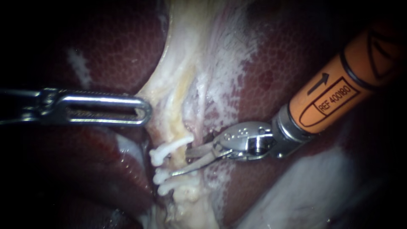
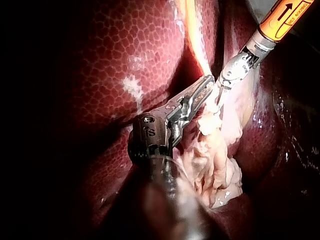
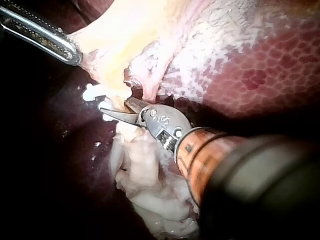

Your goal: Go to the cutting position left tube

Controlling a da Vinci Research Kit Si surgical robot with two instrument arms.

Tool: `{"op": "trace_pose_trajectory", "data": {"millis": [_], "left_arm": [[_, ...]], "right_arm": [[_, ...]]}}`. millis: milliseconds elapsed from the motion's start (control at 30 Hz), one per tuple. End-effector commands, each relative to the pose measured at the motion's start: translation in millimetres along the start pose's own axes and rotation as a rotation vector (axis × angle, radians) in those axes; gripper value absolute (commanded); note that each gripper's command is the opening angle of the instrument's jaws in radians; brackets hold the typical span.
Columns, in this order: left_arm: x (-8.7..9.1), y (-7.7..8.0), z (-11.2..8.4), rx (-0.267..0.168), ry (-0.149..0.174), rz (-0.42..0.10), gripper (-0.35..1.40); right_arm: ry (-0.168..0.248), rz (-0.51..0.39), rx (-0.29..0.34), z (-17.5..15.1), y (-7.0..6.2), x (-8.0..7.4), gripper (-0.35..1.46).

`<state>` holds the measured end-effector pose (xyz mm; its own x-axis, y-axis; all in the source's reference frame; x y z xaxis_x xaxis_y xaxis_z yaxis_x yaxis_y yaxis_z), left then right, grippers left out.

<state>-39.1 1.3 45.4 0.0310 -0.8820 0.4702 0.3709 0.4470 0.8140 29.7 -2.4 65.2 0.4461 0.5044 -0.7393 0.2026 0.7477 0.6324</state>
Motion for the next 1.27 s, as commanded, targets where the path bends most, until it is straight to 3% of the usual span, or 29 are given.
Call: {"op": "trace_pose_trajectory", "data": {"millis": [33, 1267], "left_arm": [[0.0, 0.0, 0.0, 0.000, 0.000, 0.000, -0.35], [0.1, 0.1, 0.2, -0.001, 0.000, 0.001, -0.35]], "right_arm": [[0.000, -0.001, 0.001, 0.1, 0.0, 0.1, 0.28], [0.000, 0.011, 0.016, 1.3, 0.4, 0.8, 0.26]]}}
